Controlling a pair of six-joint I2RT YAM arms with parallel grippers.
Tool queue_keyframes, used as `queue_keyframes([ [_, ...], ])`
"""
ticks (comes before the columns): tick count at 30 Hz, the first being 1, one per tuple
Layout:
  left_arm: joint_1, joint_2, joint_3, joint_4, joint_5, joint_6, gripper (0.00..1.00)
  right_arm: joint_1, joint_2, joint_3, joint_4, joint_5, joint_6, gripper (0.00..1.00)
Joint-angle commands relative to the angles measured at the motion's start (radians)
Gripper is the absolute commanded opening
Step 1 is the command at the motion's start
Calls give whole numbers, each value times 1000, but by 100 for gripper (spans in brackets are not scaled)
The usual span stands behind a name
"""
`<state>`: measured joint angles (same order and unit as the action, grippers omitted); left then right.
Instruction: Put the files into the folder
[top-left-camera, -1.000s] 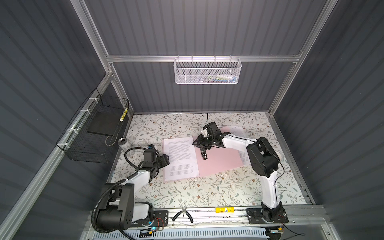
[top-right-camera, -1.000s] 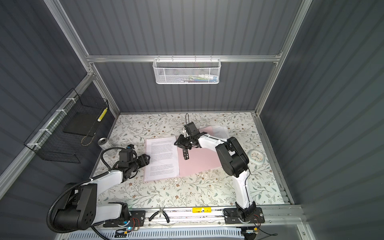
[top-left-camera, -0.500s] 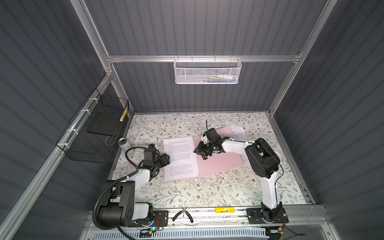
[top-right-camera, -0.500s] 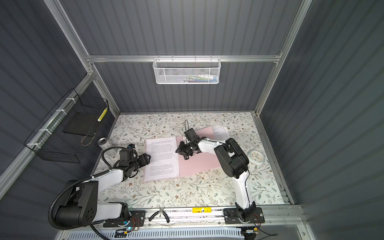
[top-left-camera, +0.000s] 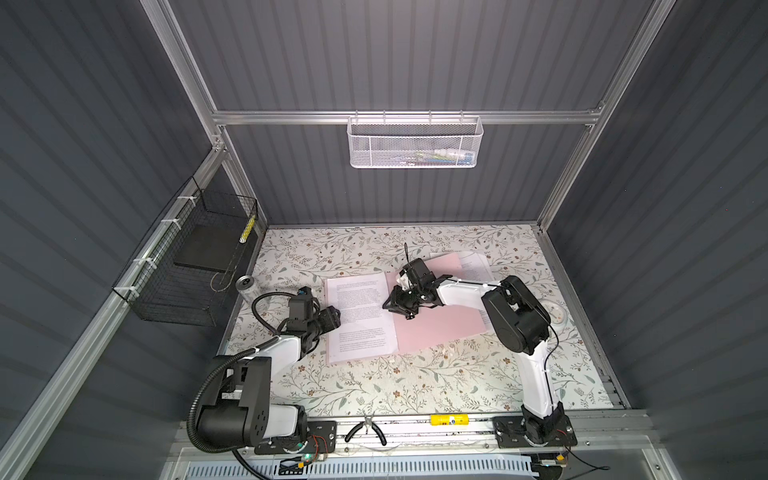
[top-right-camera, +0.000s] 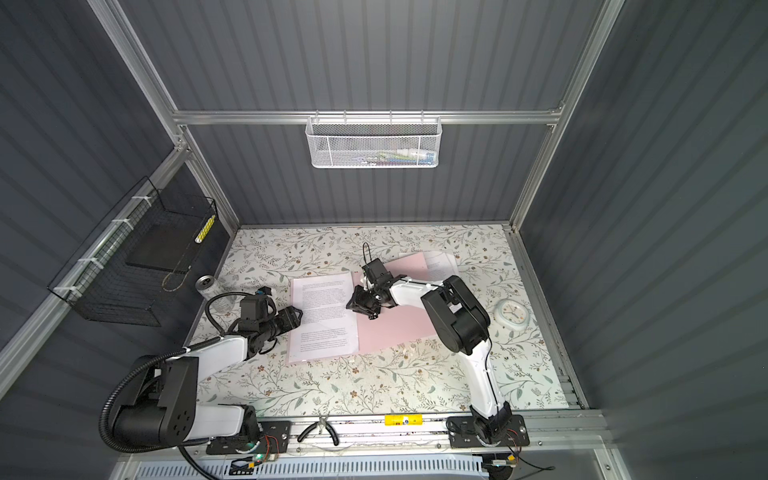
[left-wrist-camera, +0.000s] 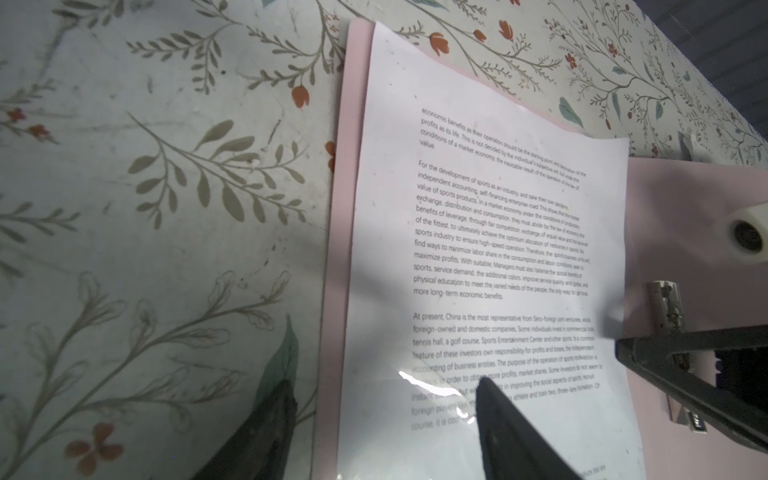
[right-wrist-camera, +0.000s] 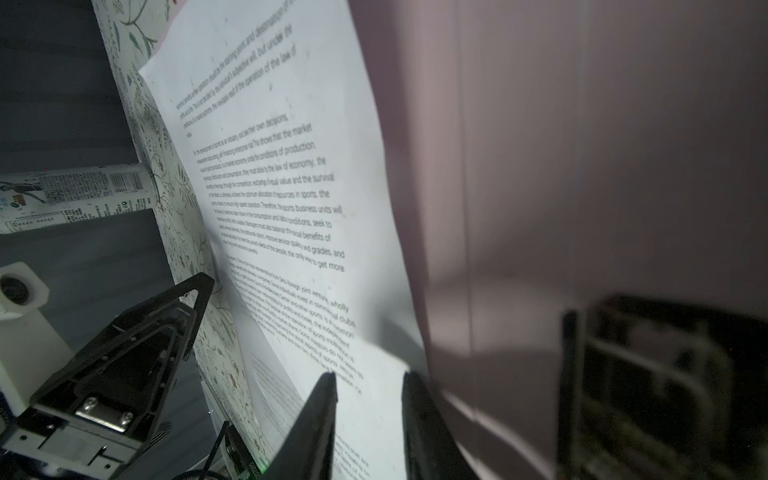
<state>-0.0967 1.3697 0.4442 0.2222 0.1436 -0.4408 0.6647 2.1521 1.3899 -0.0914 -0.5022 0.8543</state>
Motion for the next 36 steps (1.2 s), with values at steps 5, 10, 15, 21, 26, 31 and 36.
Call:
queue_keyframes([
  [5, 5, 20, 31, -3, 25, 16, 69, 10, 26, 11, -21, -6, -10, 31],
  [10, 5, 19, 31, -6, 21, 14, 69, 8, -18, -13, -31, 68, -26, 31],
  [15, 5, 16, 30, -4, 21, 14, 69, 2, 14, 59, -97, 101, -69, 34],
  [21, 5, 9, 25, -1, 19, 13, 69, -12, 0, 44, -86, 126, -73, 34],
  [26, 5, 13, 28, -1, 19, 14, 69, -15, 26, 66, -92, 101, -74, 34],
  [31, 5, 10, 25, 0, 17, 14, 69, -5, 60, 82, -73, 62, -59, 33],
  [36, 5, 9, 25, 0, 16, 14, 69, 3, 62, 84, -73, 58, -58, 33],
])
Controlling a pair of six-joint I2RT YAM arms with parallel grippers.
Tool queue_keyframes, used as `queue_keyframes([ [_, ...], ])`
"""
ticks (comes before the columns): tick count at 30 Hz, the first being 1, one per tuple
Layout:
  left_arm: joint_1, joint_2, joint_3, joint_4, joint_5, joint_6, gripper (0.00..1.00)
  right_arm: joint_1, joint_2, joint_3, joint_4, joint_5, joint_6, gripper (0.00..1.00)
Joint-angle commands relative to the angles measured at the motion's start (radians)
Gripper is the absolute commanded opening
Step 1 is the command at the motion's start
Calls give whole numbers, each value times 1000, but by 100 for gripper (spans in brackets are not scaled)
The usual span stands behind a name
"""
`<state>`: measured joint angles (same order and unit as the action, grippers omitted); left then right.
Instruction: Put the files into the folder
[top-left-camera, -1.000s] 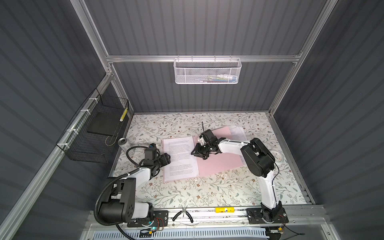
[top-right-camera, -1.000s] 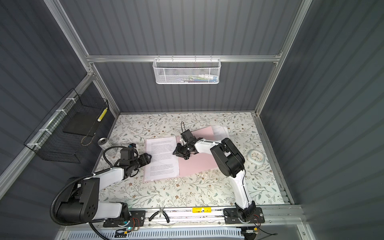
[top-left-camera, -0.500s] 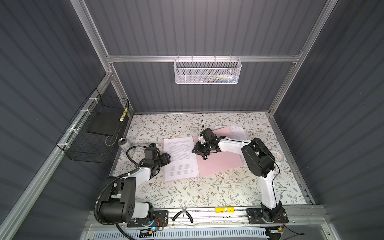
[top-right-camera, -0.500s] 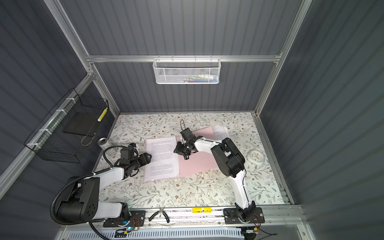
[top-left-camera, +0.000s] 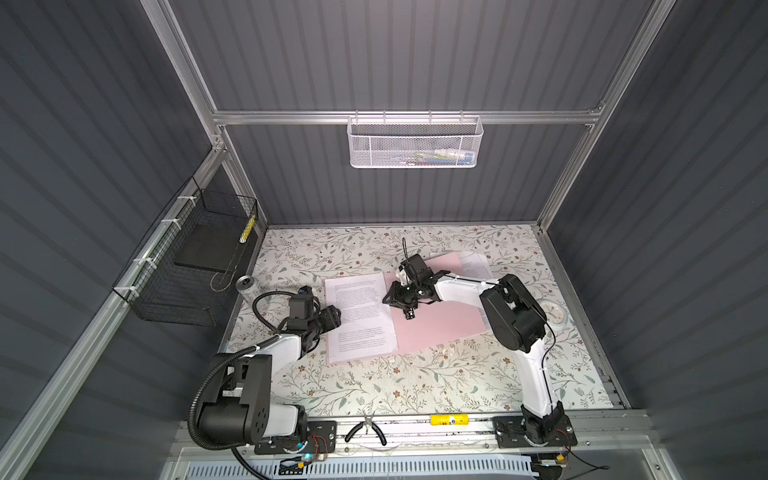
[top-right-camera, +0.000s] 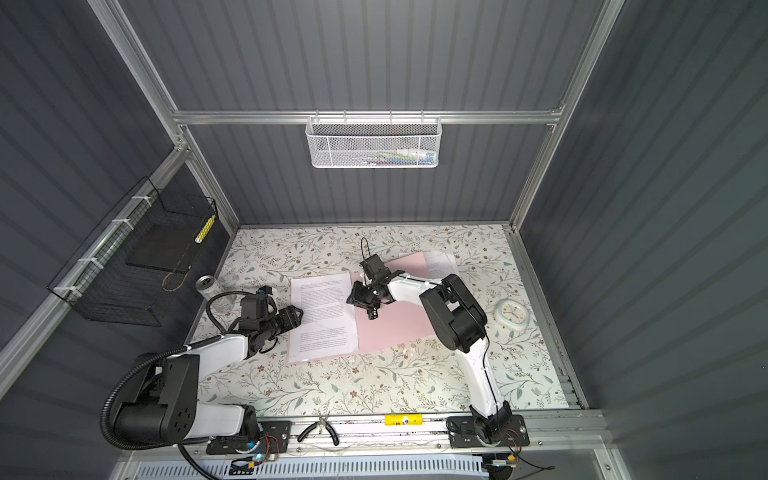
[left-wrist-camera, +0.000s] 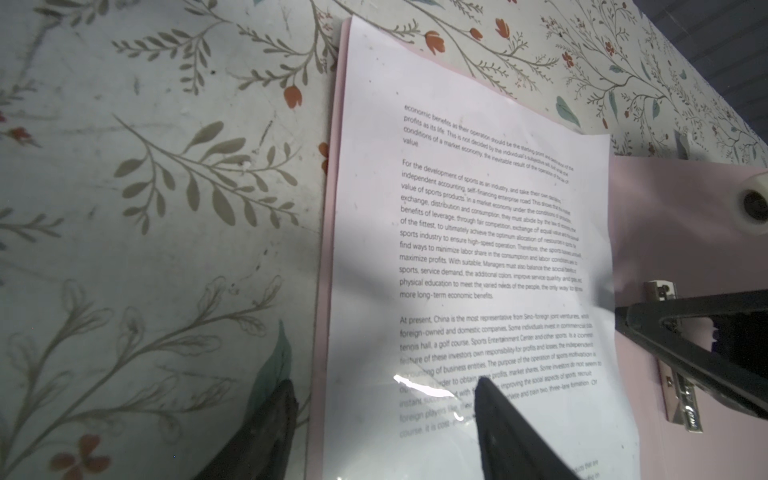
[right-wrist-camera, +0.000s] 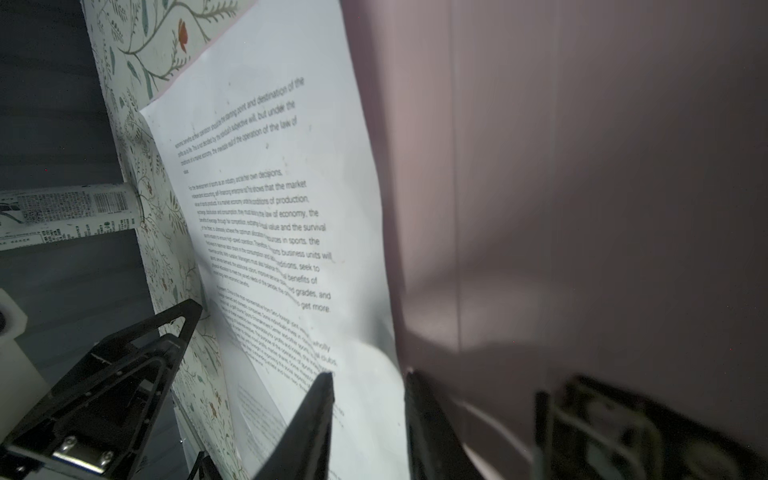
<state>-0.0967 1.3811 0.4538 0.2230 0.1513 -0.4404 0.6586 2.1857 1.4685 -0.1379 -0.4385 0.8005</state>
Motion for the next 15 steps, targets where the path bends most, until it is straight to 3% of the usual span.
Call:
queue_keyframes([
  [1, 5, -2, 16, -1, 8, 14, 69, 8, 24, 3, -25, -3, 0, 33],
  [10, 5, -9, 17, -11, -11, 8, 69, -65, -166, -78, -43, 8, -57, 32],
  [15, 5, -42, 7, -9, -37, 2, 70, -142, -383, -177, -44, 13, -158, 43],
])
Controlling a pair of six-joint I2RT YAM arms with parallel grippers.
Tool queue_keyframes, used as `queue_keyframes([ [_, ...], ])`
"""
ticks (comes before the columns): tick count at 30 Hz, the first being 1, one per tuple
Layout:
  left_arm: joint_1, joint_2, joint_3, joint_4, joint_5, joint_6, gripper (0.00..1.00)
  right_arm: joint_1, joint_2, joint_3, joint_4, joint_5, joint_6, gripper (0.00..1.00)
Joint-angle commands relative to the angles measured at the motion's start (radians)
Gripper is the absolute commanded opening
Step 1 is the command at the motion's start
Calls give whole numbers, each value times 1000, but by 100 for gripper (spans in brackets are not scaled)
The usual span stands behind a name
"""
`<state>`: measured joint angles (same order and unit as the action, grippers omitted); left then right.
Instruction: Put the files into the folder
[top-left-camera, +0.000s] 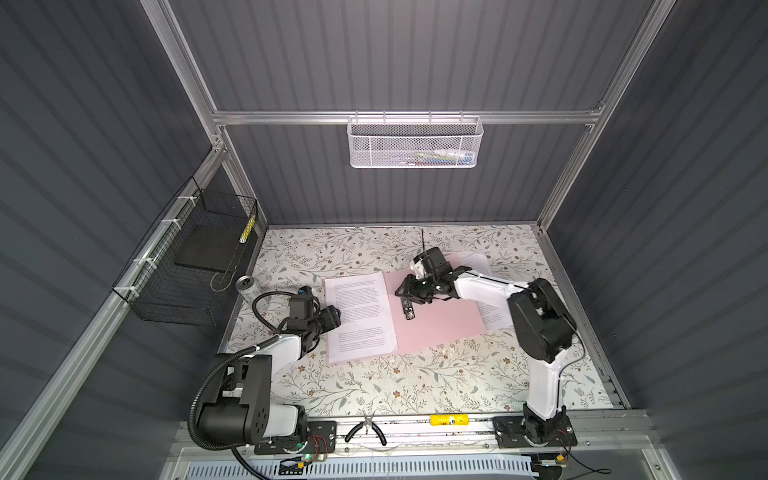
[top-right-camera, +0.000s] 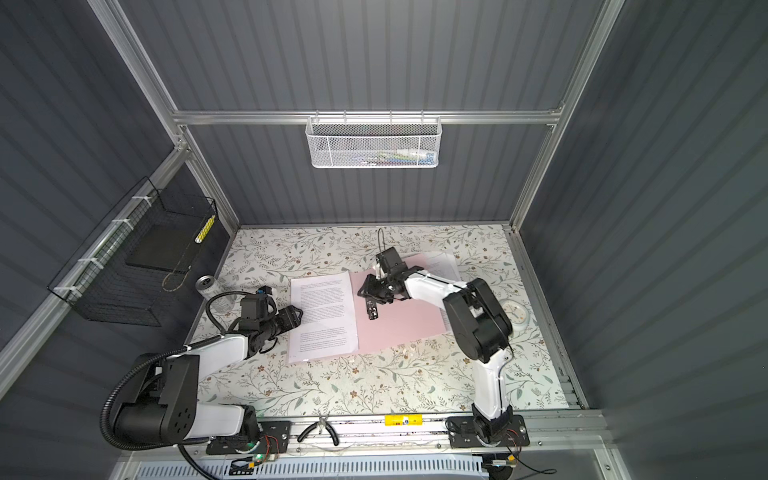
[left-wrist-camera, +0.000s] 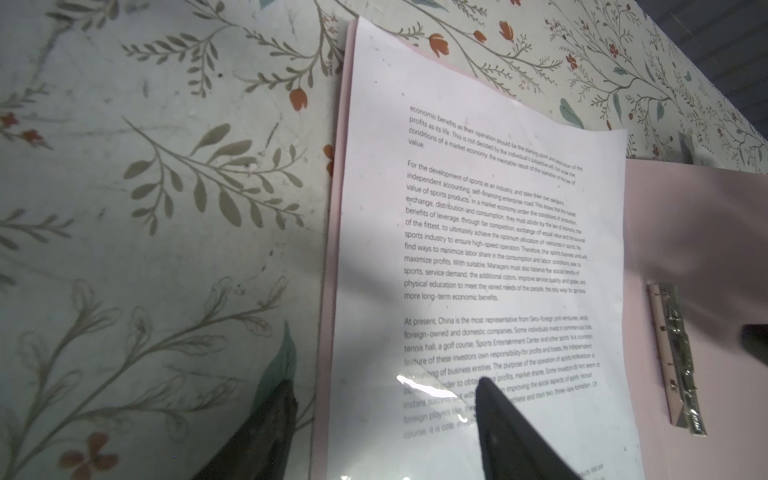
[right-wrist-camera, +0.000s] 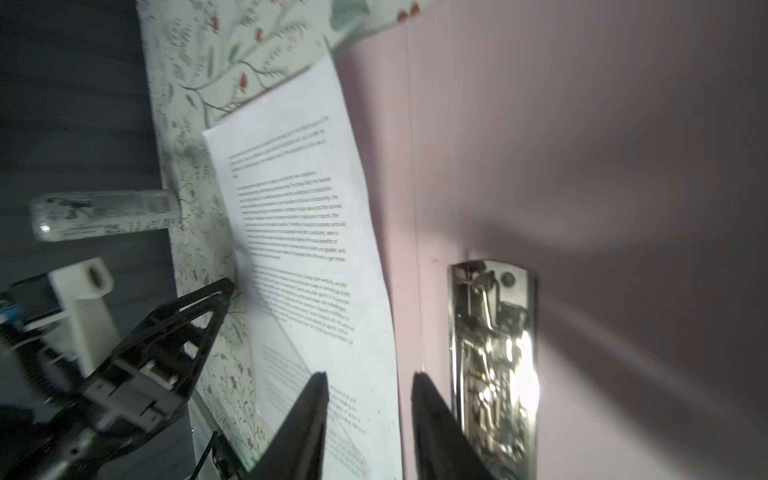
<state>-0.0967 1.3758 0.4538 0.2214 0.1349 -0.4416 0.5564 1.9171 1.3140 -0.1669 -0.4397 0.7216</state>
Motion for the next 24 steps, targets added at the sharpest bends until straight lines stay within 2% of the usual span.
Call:
queue_keyframes([
  [1, 5, -44, 9, -7, -24, -1, 70, -66, -142, -17, -57, 11, -95, 44],
  [2, 5, -54, 14, -7, -25, -3, 70, -104, -171, -21, -91, -12, -106, 44],
  [3, 5, -61, 21, -6, -22, -5, 70, -148, -200, -29, -108, -34, -115, 48],
  [7, 5, -88, 45, -15, -27, 7, 70, -329, -258, -24, -254, -77, -195, 56],
  [11, 5, -95, 74, -69, -61, 34, 70, -441, -262, -8, -398, -25, -317, 63],
  [14, 5, -86, 74, -65, -69, 28, 71, -455, -253, -40, -406, -29, -352, 63],
  [20, 5, -36, 100, -126, -38, 20, 71, -455, -241, -142, -306, -67, -299, 55],
  [24, 5, -53, 86, -138, -39, 25, 71, -454, -256, -196, -227, -123, -266, 49],
])
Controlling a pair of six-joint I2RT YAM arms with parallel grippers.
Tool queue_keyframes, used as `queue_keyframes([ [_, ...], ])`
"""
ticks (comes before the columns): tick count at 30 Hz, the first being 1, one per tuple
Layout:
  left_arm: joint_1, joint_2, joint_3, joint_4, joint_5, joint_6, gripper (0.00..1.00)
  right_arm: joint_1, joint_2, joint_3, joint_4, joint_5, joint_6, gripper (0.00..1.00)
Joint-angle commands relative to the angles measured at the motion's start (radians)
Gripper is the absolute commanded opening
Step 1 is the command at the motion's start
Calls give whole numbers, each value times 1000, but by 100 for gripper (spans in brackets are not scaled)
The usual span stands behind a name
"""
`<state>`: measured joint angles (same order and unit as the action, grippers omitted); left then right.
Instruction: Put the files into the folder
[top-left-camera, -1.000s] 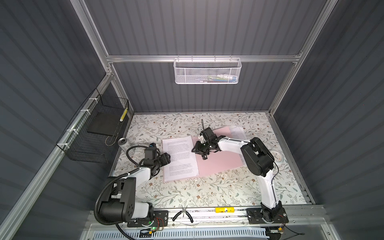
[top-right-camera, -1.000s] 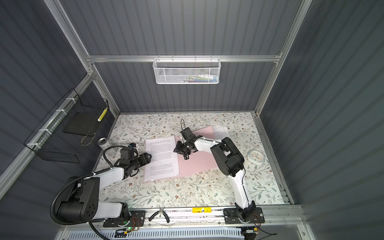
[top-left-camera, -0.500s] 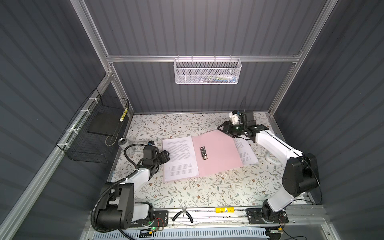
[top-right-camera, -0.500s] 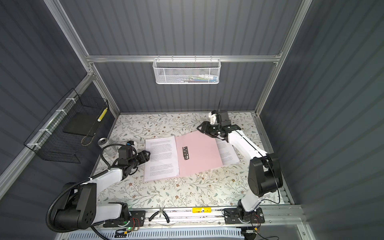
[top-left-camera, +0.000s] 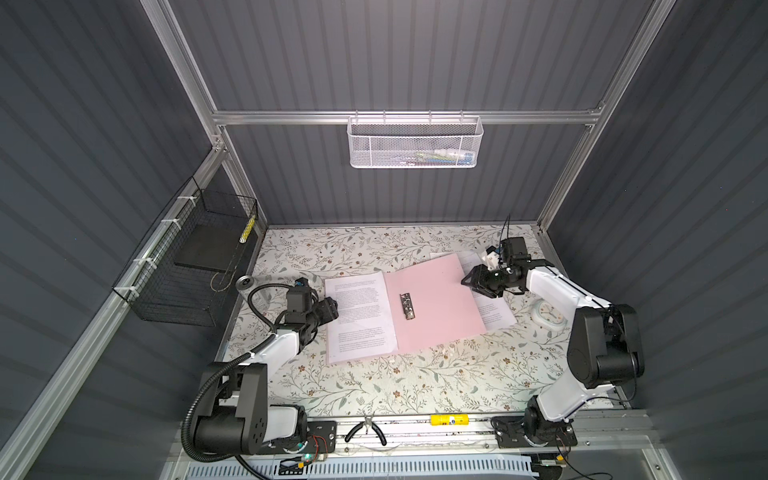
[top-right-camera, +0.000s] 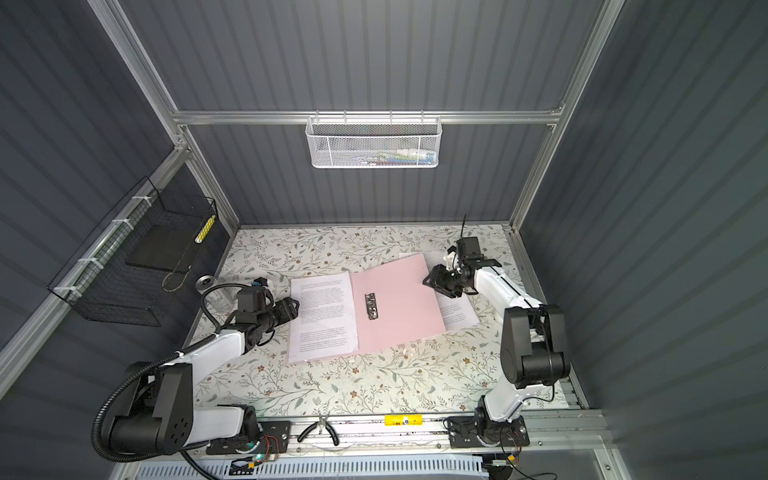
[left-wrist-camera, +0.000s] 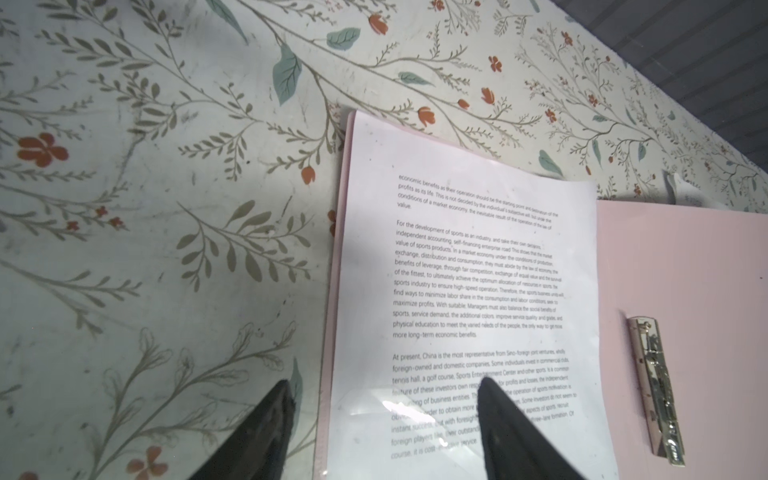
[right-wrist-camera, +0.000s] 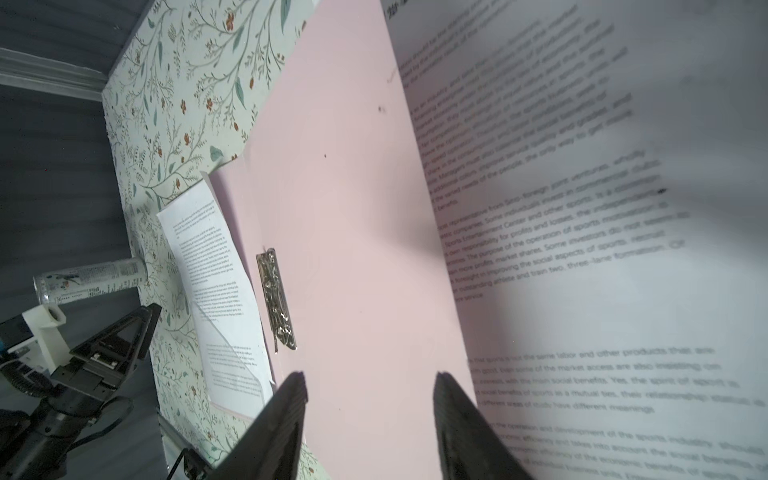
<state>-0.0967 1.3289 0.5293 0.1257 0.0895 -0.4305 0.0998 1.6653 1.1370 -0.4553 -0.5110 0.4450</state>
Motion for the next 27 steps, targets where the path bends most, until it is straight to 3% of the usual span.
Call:
queue_keyframes([
  [1, 5, -8, 12, -51, -3, 16, 71, 5, 1, -20, 61, -67, 9, 48],
  [12, 5, 16, 24, -61, 10, 17, 72, 20, 176, -67, 156, -107, 46, 41],
  [22, 6, 22, -19, -2, 83, -2, 72, 24, 228, -112, 216, -107, 84, 38],
  [27, 14, 46, -55, 164, 282, -51, 48, 28, 227, -132, 241, -120, 98, 38],
])
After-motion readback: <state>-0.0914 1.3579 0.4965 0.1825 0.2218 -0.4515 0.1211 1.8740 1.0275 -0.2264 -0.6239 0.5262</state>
